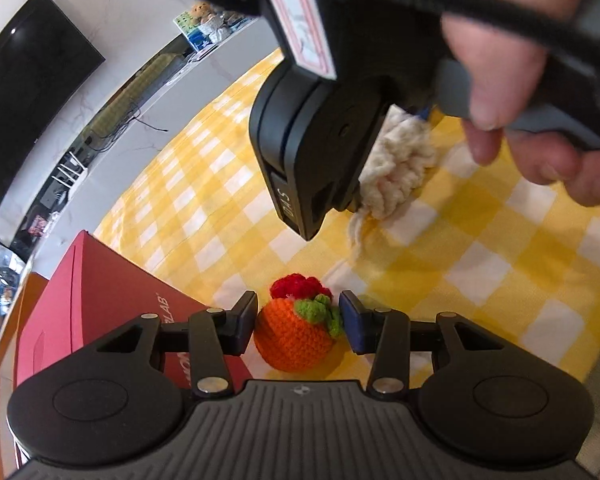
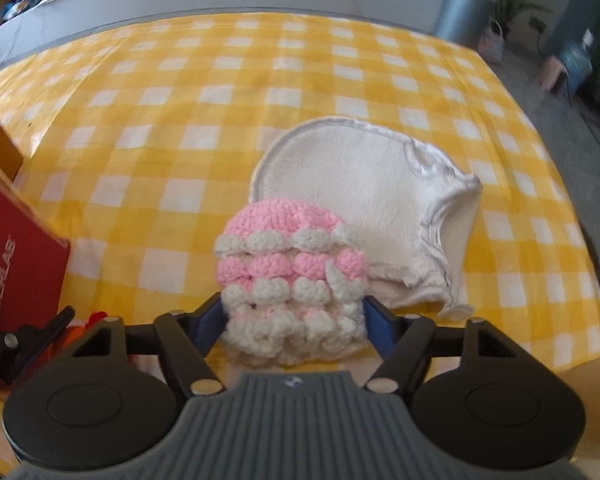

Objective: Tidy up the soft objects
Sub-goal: 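Grasp the orange crocheted fruit with the left tool while the right grasps the pink-white crocheted hat, then carry the crocheted fruit and hat with both tools over the white box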

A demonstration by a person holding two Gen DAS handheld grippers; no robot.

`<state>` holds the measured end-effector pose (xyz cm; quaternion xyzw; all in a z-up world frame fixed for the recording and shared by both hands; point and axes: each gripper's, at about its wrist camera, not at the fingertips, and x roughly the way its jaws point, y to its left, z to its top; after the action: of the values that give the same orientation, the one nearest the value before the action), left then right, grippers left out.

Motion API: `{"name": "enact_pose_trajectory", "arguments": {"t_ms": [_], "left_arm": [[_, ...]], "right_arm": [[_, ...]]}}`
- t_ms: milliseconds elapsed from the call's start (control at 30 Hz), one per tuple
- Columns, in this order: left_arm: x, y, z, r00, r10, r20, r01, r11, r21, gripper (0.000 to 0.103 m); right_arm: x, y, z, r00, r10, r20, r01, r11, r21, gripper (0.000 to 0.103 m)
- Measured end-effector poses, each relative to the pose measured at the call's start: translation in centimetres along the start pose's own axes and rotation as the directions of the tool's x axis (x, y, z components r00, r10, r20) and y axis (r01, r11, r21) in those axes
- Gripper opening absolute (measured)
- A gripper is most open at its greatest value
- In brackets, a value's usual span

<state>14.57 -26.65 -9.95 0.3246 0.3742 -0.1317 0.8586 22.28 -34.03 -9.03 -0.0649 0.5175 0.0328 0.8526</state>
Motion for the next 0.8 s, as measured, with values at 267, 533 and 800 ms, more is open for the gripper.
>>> {"name": "enact_pose_trajectory", "arguments": {"t_ms": [267,533,800], "left_arm": [[-3.7,0.7,-1.4,0.997,-0.061,0.053,0.067,0.989,-0.133,0.051],[-7.5,0.7,-2.6,0.990,-0.054,0.131,0.068,0.992,-0.103,0.051],[-8.4,1.7,-3.0,0.987,-0.103,0.120,0.124,0.974,-0.191,0.051]], "right_arm": [[-3.1,-1.7,-1.8,1.000,-0.019,0.010,0.019,1.000,-0.006,0.049],[-1.5,-1.6,-2.4,0.998,-0.061,-0.027,0.060,0.998,-0.024,0.075],[-0.1,-1.7,-1.7,0.998,-0.040,-0.057,0.041,0.999,0.008,0.070]]}}
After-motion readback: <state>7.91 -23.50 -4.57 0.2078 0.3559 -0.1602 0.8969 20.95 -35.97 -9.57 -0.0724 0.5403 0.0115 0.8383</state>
